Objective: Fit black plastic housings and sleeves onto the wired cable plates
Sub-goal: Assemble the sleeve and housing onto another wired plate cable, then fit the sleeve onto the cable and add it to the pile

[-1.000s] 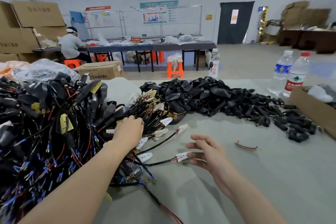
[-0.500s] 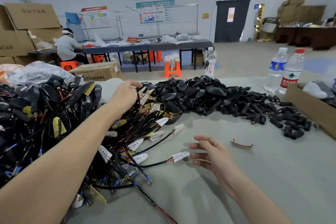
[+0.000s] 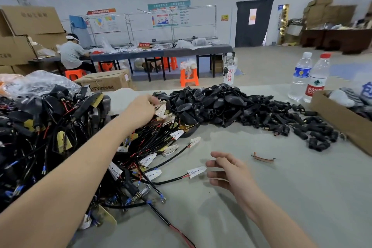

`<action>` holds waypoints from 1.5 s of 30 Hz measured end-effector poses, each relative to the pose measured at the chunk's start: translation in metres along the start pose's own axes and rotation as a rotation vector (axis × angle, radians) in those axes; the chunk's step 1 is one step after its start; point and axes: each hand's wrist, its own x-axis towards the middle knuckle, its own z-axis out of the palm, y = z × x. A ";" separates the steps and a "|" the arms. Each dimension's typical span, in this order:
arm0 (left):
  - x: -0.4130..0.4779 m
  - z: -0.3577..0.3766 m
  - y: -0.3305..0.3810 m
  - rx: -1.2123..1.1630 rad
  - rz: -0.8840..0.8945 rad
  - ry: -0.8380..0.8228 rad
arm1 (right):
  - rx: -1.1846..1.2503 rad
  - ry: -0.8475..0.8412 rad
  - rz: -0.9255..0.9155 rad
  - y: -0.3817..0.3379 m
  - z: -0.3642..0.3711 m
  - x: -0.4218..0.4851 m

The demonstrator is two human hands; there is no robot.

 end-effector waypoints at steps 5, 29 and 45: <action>0.011 -0.009 -0.038 0.076 -0.231 0.188 | 0.013 0.005 -0.007 -0.002 -0.008 -0.006; 0.006 -0.004 -0.078 0.725 0.086 -0.272 | 0.006 0.021 0.006 -0.003 -0.017 -0.018; 0.016 0.005 -0.055 -0.878 -0.478 0.080 | -0.018 0.042 0.018 -0.012 -0.012 -0.012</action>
